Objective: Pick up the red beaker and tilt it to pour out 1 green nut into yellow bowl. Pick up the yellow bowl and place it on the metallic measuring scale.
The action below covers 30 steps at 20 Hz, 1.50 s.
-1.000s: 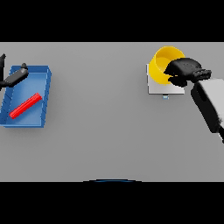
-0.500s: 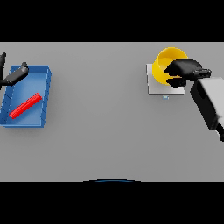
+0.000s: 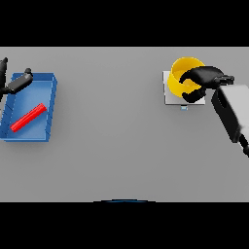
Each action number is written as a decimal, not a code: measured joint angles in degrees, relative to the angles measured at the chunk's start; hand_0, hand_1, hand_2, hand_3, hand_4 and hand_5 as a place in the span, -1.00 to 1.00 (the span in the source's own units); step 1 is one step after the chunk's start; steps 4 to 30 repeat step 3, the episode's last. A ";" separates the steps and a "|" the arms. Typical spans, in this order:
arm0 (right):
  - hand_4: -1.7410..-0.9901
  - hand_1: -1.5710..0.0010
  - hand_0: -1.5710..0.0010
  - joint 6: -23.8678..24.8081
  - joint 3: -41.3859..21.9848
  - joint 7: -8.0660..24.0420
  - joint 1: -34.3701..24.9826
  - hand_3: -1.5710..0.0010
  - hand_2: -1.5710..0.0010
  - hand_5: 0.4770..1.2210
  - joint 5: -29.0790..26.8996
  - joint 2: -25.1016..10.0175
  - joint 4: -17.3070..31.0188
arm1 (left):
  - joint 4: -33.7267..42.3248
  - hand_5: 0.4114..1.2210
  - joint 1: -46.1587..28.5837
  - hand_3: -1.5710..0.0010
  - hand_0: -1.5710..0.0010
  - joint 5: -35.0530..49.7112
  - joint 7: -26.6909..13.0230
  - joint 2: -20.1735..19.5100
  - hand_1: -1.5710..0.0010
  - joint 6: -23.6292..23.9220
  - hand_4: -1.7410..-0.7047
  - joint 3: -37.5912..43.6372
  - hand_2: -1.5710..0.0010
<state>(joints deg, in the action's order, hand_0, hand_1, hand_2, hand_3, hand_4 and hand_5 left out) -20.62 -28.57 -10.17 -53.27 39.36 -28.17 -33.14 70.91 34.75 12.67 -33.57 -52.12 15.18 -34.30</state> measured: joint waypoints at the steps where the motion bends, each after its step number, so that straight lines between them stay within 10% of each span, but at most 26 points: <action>1: 0.11 0.91 0.89 0.06 -0.17 0.13 0.07 0.51 0.78 -0.30 0.21 0.14 0.37 | 0.73 -0.21 -0.25 1.00 1.00 0.54 -0.08 -0.23 1.00 0.14 0.78 0.35 1.00; 30: 0.15 0.94 0.93 0.16 -0.45 -0.05 -0.14 0.56 0.85 -0.31 0.58 0.37 1.03 | 0.84 -0.20 0.48 1.00 1.00 0.36 -1.21 0.05 1.00 0.18 0.77 0.13 1.00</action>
